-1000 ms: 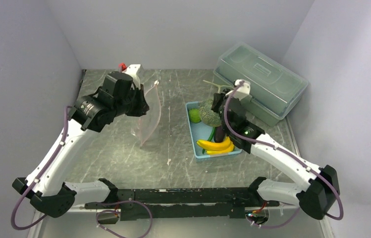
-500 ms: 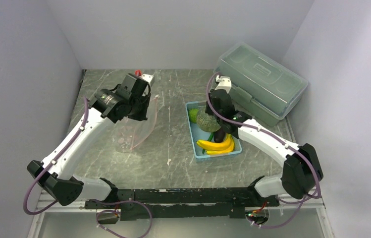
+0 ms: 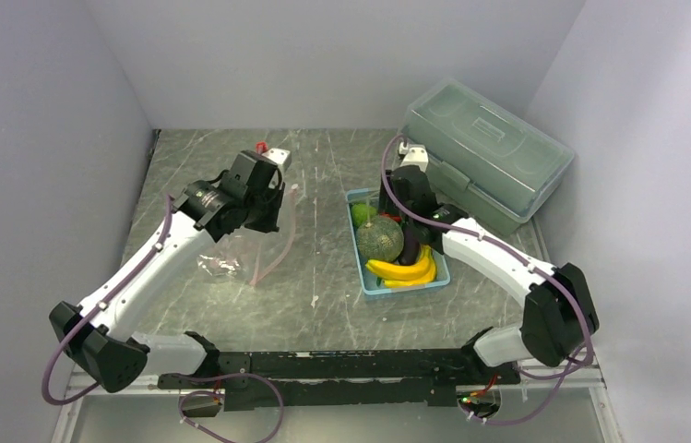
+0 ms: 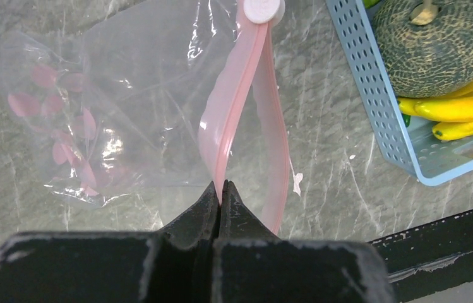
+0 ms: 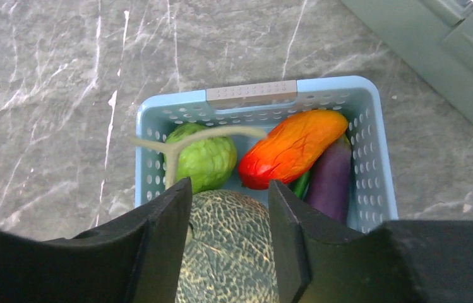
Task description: Place the food in the zip-top bag and seal the zipper
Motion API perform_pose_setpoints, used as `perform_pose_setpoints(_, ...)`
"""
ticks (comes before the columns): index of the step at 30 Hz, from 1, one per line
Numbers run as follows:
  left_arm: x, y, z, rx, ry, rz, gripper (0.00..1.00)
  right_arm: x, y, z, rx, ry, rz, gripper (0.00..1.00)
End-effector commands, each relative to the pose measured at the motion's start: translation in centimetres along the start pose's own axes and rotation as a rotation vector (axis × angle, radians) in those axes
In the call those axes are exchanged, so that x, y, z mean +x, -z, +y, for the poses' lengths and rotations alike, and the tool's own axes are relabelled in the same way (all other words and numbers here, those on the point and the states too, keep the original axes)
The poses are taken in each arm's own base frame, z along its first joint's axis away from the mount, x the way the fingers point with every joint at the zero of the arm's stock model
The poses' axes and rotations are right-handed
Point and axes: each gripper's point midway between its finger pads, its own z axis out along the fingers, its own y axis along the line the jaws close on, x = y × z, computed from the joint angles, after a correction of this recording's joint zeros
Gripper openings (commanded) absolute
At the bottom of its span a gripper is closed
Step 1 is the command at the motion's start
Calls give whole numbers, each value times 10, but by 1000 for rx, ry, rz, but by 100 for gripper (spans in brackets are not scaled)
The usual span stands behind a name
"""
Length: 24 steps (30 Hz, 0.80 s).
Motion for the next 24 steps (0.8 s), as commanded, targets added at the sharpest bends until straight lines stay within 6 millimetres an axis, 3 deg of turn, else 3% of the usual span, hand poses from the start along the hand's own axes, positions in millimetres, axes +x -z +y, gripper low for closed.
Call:
perform_pose_setpoints(1, -19, 15, 1, 22, 0, -128, 0, -48, 31, 10, -69, 10, -80, 53)
perform_pose_setpoints(5, -17, 19, 4, 19, -5, -150, 0, -54, 54, 9, -109, 62, -65, 56)
perform_pose_setpoints(10, -13, 21, 5, 25, -15, -160, 0, -44, 80, 4, -145, 136, 12, 57)
perform_pose_setpoints(17, -11, 24, -1, 67, -19, -168, 0, -16, 104, 1, -195, 195, 173, 57)
perform_pose_setpoints(24, -7, 26, -6, 108, -24, -174, 0, 24, 112, -9, -183, 223, 352, 57)
